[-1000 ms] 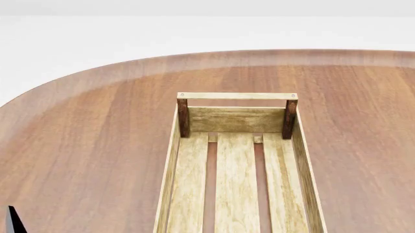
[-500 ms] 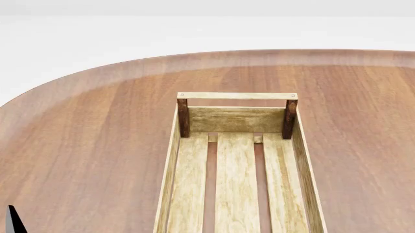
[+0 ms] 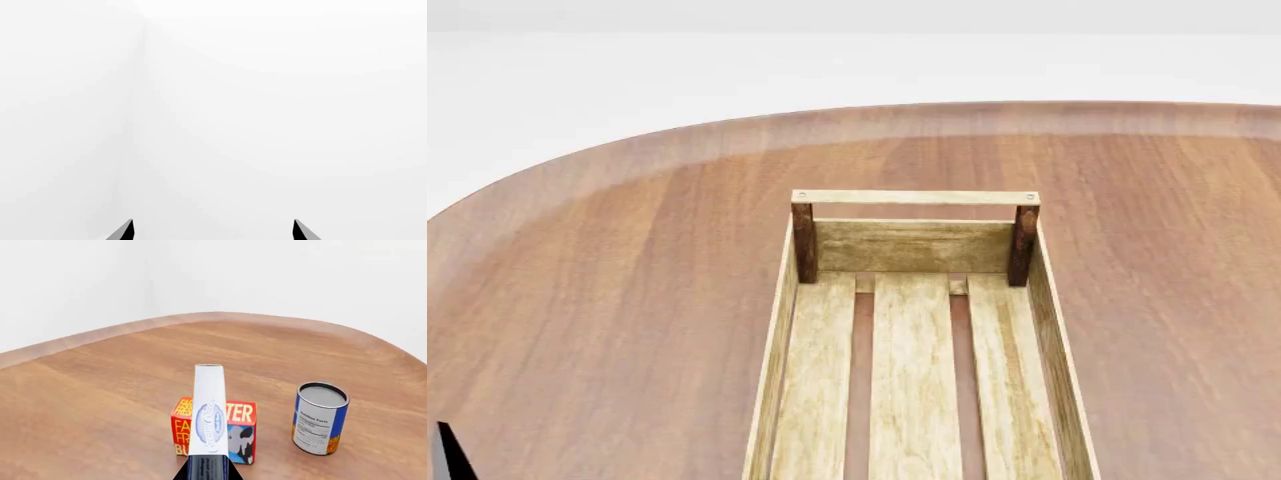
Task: Pick up the cream cheese and put it in the tray.
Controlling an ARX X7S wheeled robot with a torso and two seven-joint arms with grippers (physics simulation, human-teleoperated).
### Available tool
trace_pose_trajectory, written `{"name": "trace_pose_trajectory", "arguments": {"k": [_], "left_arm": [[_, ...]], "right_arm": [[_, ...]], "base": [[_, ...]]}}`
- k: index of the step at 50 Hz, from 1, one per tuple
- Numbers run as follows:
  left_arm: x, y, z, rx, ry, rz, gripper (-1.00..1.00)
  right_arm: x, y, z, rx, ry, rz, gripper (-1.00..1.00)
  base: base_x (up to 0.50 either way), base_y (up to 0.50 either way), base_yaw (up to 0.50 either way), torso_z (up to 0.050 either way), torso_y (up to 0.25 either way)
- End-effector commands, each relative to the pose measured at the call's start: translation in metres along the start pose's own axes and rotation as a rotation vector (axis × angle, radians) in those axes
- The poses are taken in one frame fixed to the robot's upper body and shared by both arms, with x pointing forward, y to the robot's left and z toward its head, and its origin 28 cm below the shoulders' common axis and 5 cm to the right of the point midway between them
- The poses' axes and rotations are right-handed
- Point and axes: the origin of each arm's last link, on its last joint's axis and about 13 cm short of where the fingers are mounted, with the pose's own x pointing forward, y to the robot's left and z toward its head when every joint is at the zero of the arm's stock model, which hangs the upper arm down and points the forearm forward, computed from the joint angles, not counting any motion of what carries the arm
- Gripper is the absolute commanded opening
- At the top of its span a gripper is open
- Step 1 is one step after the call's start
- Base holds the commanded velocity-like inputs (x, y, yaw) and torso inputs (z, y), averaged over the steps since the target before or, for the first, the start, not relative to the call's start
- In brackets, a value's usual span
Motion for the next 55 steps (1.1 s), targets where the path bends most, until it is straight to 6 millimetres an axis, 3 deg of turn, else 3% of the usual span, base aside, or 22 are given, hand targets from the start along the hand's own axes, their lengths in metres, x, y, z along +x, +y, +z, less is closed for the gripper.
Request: {"name": "trace_pose_trajectory", "arguments": {"k": [1,26,31,39,55], "left_arm": [[0.000,0.001,0.001,-0.003,-0.003,0.004,1.00],[0.000,0.000,0.000,-0.007,0.001,0.003,1.00],[0.000,0.001,0.001,-0.010,0.001,0.007,1.00],[0.000,0.001,0.001,-0.010,0.002,0.006,1.00],[0.001,0.001,0.001,-0.007,0.001,0.008,1.00]], "right_arm": [[-0.001,0.010,0.026,-0.024,-0.093,0.045,-1.00],[-0.015,0.032,0.066,-0.083,-0.222,0.163,-1.00],[-0.016,0.039,0.081,-0.109,-0.268,0.187,-1.00],[-0.012,0.048,0.102,-0.117,-0.314,0.174,-1.00],[0.000,0.068,0.118,-0.129,-0.328,0.178,-1.00]], "base": [[0.00,0.00,0.00,0.000,0.000],[0.00,0.00,0.00,0.000,0.000],[0.00,0.00,0.00,0.000,0.002],[0.00,0.00,0.00,0.000,0.000],[0.00,0.00,0.00,0.000,0.001]]}}
